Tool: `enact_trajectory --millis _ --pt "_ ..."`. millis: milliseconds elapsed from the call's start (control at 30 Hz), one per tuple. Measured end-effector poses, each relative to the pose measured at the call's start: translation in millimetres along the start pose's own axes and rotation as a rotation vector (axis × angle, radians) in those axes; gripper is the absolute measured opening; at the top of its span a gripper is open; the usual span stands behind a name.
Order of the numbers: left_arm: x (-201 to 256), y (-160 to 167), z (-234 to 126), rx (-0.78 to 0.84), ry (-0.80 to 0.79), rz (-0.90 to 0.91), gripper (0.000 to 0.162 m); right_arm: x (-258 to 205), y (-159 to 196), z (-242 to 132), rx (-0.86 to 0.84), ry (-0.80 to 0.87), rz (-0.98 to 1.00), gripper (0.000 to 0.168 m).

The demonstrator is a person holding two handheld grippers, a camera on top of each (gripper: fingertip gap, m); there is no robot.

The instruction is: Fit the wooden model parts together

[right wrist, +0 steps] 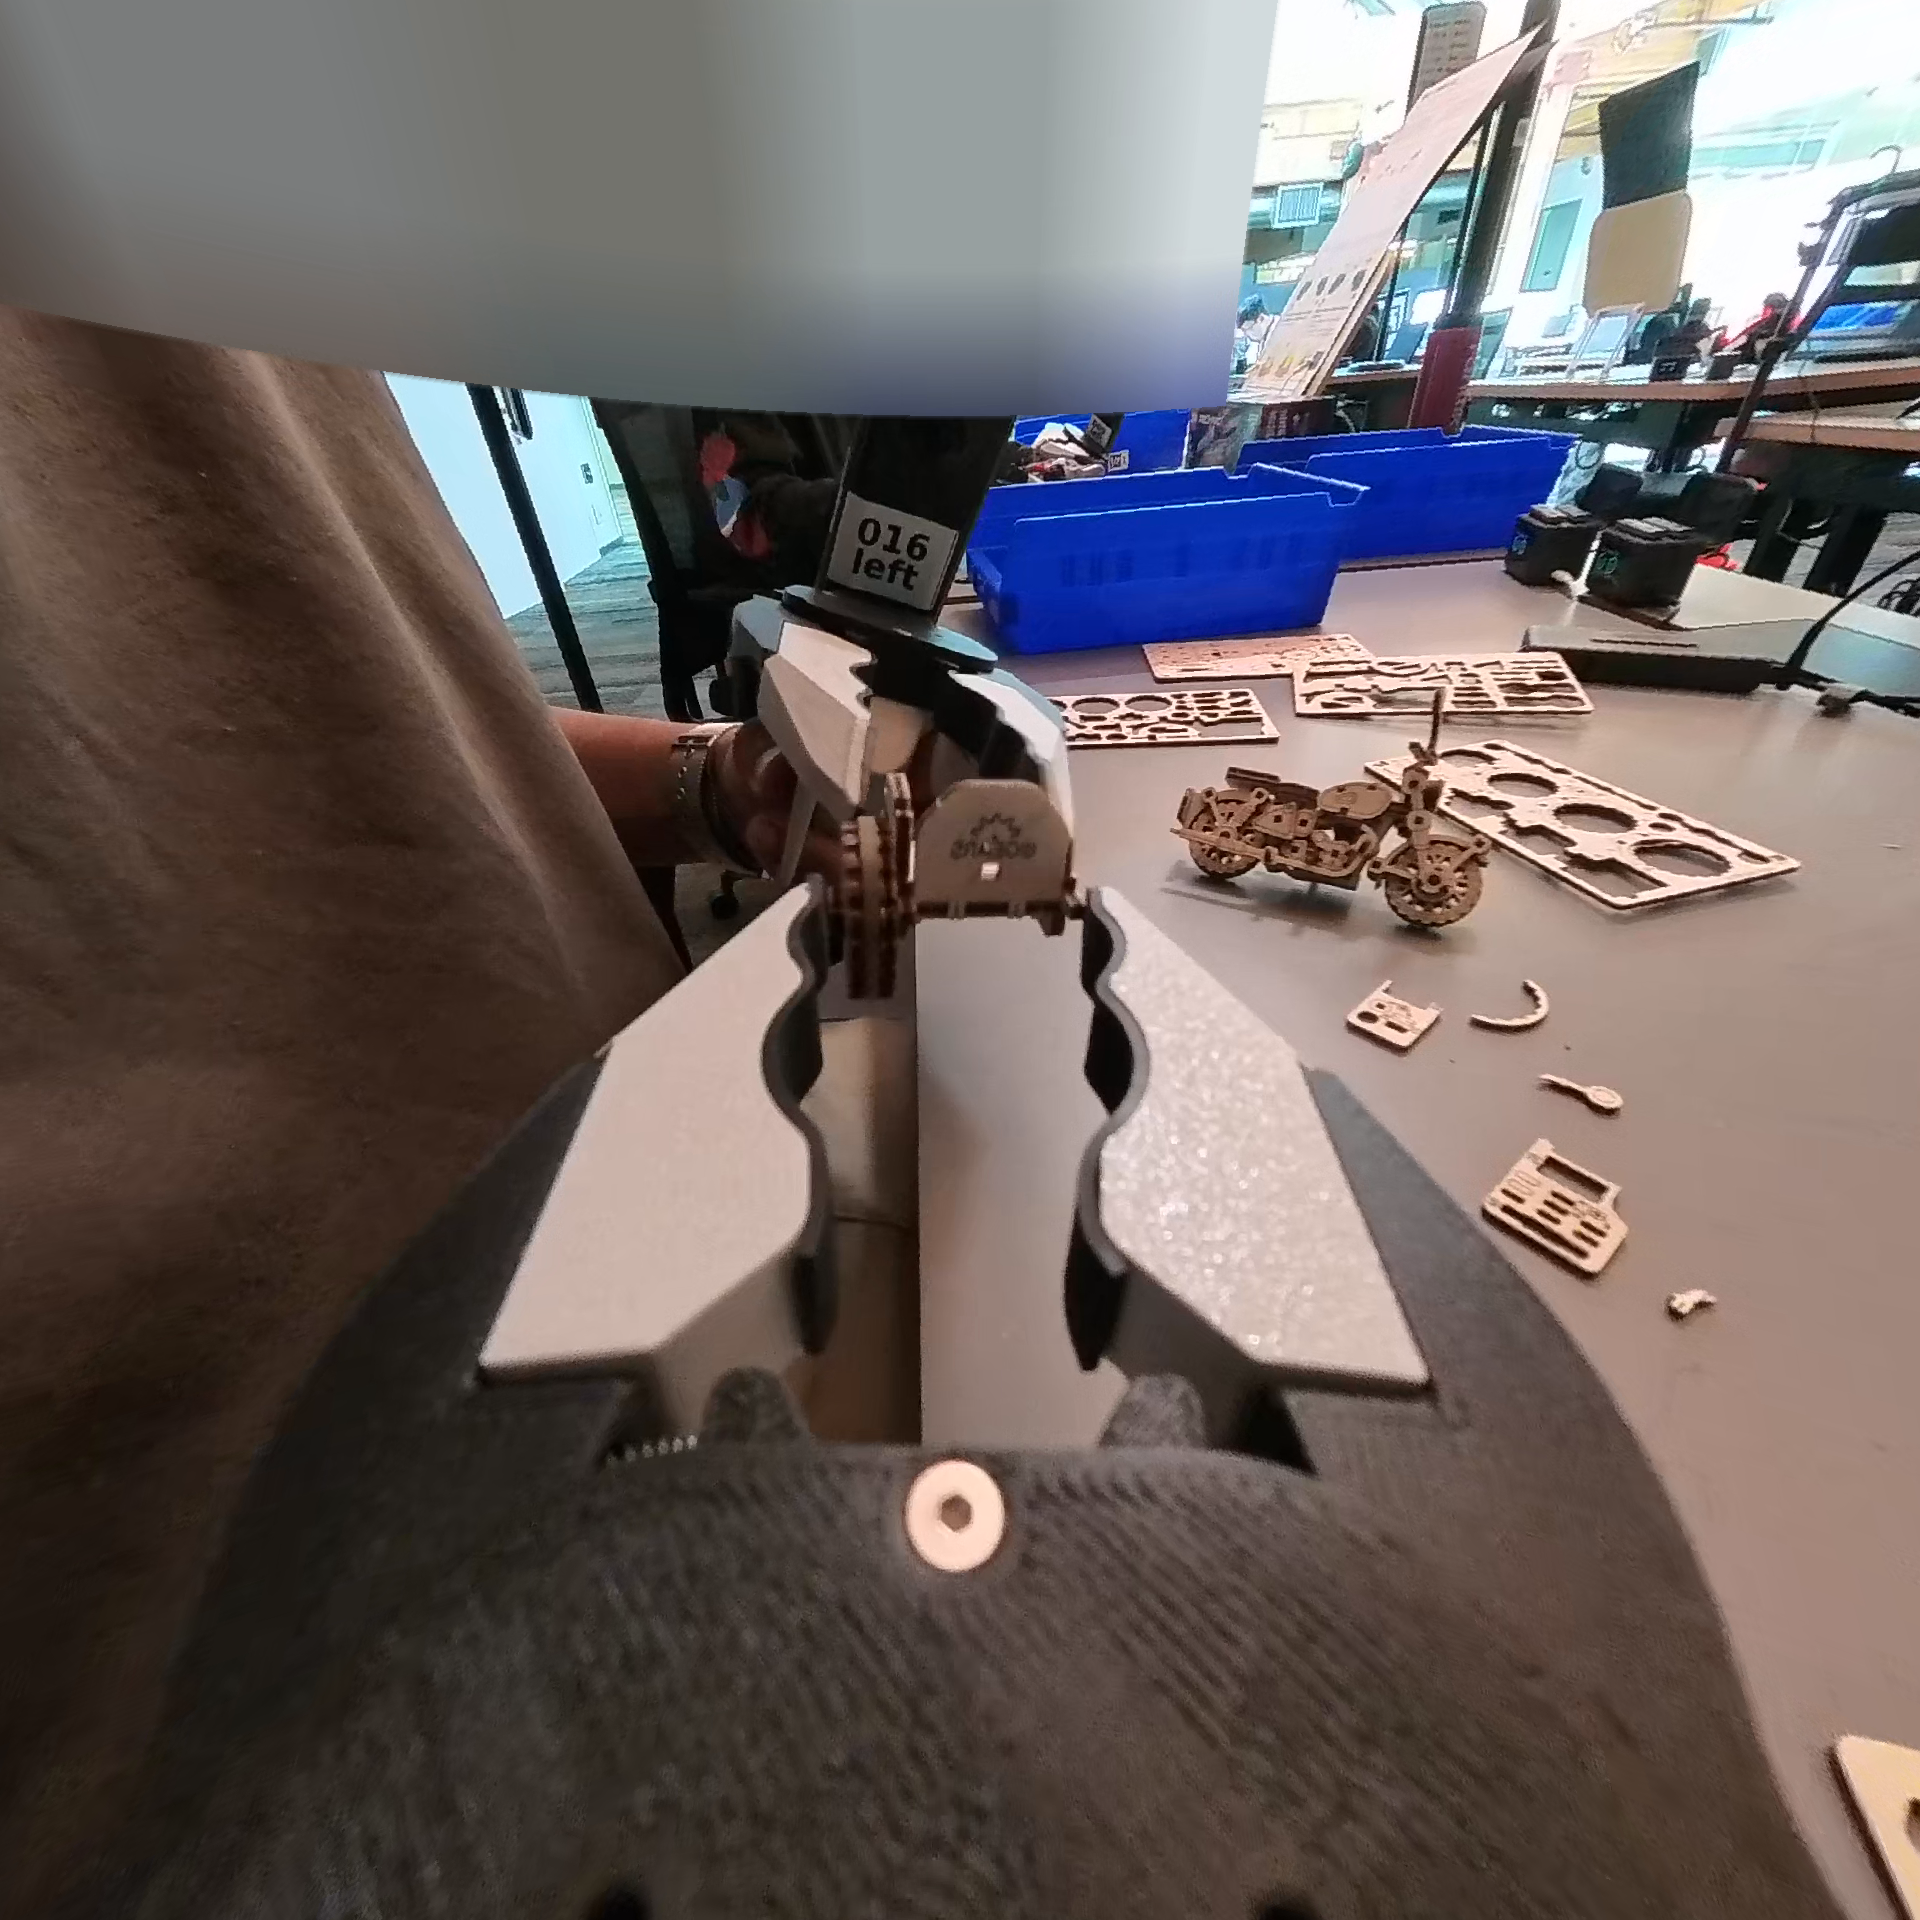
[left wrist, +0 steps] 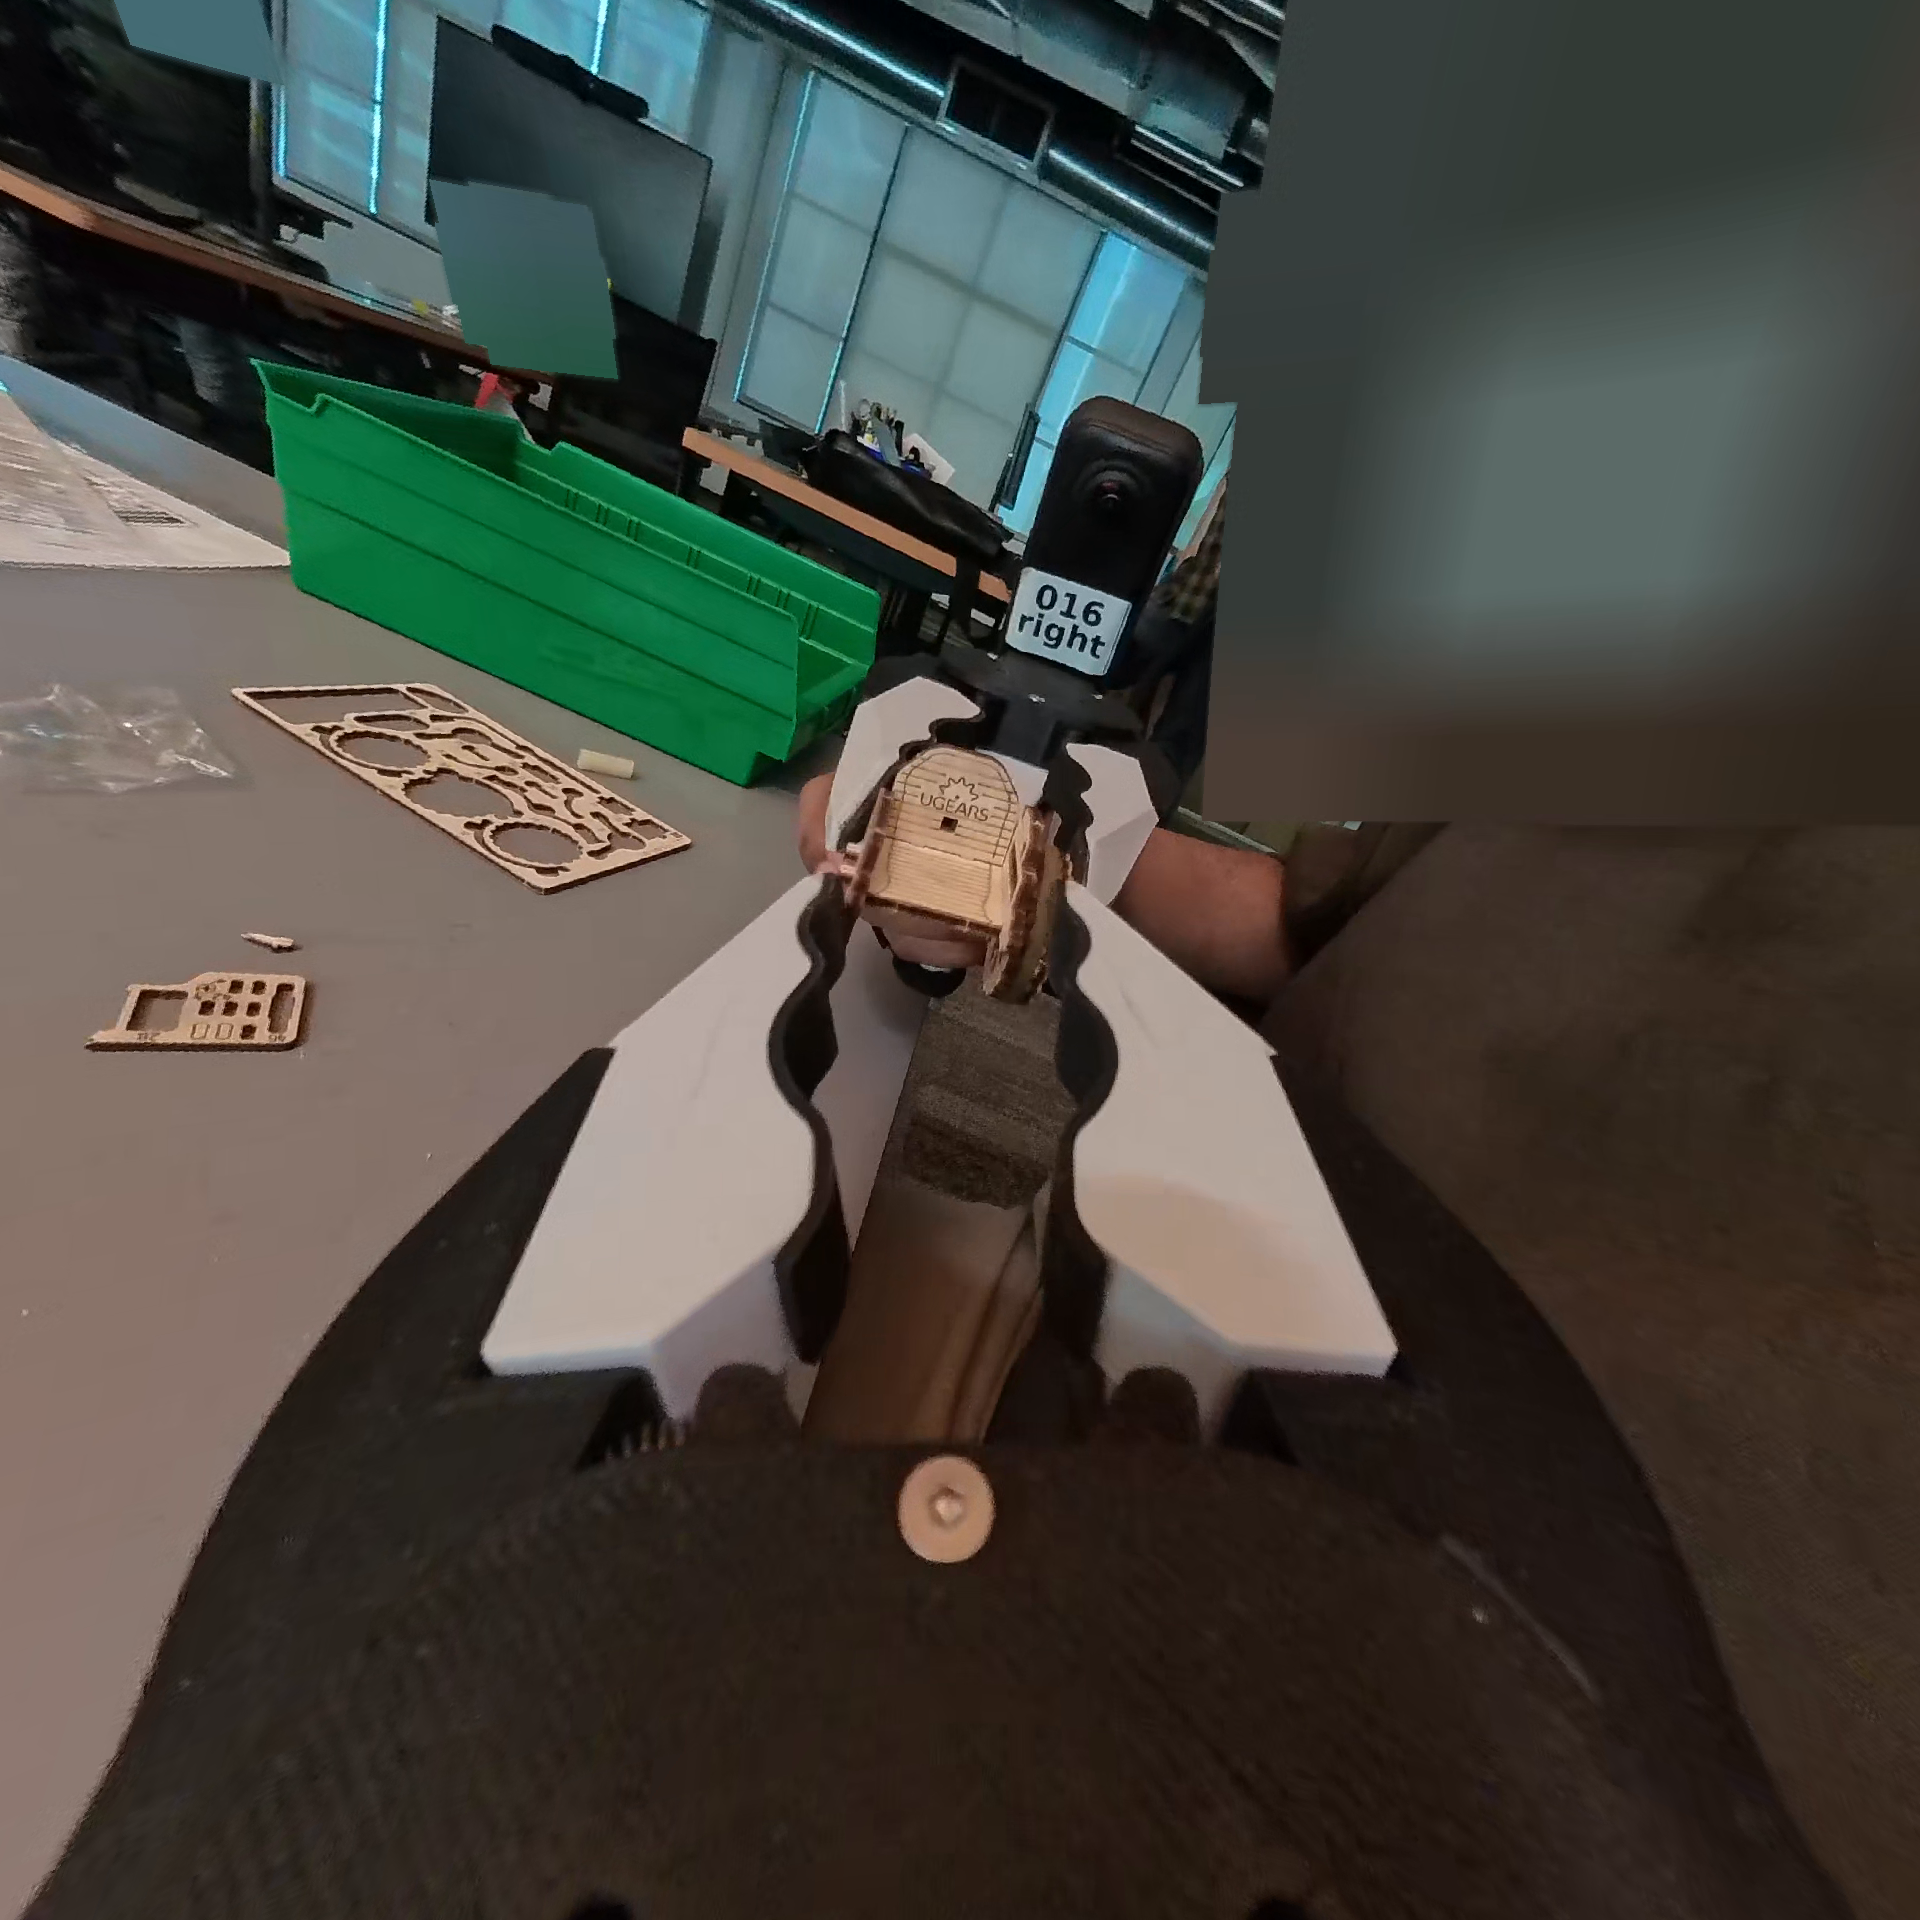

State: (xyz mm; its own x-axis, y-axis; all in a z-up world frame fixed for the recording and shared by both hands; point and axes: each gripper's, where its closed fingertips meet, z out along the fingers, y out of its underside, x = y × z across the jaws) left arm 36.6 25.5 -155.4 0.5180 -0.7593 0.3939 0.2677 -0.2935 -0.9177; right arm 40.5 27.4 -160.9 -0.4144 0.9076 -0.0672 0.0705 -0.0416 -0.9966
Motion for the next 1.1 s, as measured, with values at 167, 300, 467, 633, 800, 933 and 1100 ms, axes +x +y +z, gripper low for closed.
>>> enact_trajectory --millis 167,300,467,633,800,933,1100 --pt "-0.3 -2.4 -0.8 0.011 -0.003 0.0 0.032 -0.2 -2.3 0.6 0.006 -0.001 0.003 0.047" --pt "0.2 -2.8 -0.8 0.014 -0.008 0.015 0.033 -0.7 -2.5 0.8 0.003 -0.002 -0.002 0.047" --pt "5.6 6.1 3.1 -0.038 0.002 0.067 0.059 -0.5 0.9 1.7 -0.015 -0.002 -0.003 0.047" --pt "3.2 12.3 6.9 -0.069 -0.03 0.111 0.054 -5.1 6.1 4.8 -0.049 -0.018 -0.015 0.047" --pt "2.6 11.1 5.7 -0.065 -0.026 0.109 0.044 -4.8 8.5 5.6 -0.058 -0.02 0.0 0.047" --pt "2.9 8.9 5.7 -0.054 -0.03 0.121 0.044 -4.3 6.3 5.5 -0.044 -0.021 0.014 0.047" --pt "2.9 9.8 5.3 -0.055 -0.022 0.112 0.045 -4.7 7.0 6.1 -0.046 -0.022 0.016 0.047"
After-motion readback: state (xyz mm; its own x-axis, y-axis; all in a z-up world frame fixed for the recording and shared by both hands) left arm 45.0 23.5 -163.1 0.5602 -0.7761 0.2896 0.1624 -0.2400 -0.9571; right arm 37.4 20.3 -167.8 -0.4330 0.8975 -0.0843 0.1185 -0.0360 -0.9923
